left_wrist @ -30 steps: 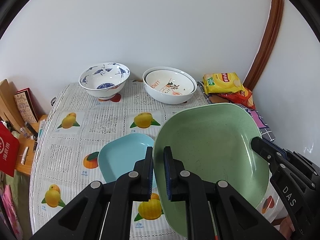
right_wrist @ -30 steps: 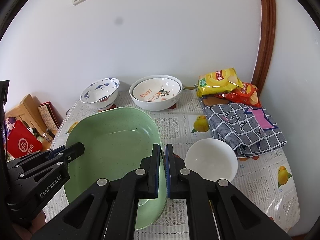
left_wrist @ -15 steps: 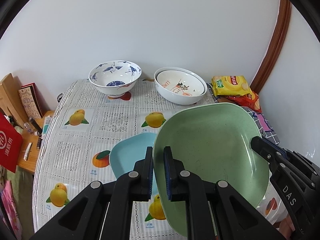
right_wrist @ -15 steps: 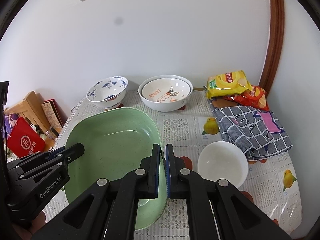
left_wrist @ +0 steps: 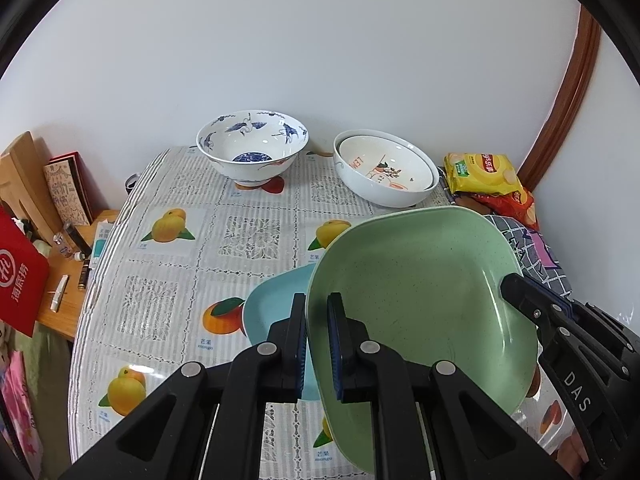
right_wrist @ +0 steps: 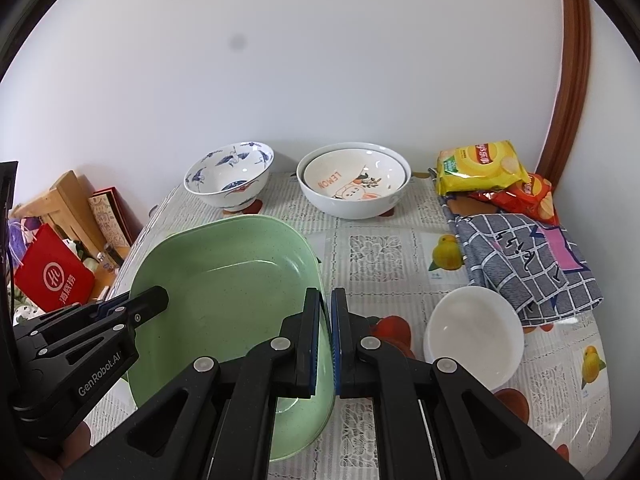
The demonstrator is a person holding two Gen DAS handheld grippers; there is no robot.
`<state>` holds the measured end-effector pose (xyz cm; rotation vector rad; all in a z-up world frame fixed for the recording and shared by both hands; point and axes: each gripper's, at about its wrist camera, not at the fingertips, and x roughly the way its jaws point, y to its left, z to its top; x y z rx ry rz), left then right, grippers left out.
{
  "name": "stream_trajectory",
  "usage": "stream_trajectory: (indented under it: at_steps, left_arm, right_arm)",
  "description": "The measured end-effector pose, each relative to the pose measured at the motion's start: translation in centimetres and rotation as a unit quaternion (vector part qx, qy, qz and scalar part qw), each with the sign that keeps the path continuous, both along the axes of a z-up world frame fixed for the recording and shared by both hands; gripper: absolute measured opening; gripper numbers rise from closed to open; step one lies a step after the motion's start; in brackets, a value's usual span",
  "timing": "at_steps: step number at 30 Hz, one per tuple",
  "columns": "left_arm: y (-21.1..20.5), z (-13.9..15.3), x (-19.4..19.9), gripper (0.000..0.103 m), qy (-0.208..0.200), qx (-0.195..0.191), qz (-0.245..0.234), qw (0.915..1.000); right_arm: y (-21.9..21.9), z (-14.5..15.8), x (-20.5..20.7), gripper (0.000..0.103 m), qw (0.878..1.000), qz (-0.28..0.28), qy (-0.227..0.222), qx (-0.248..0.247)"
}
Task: Organize plates and bowls
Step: 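Lower the green plate onto the blue plate and open both grippers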
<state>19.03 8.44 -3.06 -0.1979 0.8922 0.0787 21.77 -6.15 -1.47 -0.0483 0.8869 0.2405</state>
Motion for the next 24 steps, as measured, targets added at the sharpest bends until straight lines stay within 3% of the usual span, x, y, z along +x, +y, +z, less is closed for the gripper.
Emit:
stream_trajectory:
  at_steps: [24]
  left_arm:
    - [3.9, -5.2, 2.0, 0.010, 0.049, -0.007, 0.030, 0.9983]
  right_arm:
    - [3.8, -5.5, 3.1, 0.006, 0.998, 0.028, 0.047, -0.007]
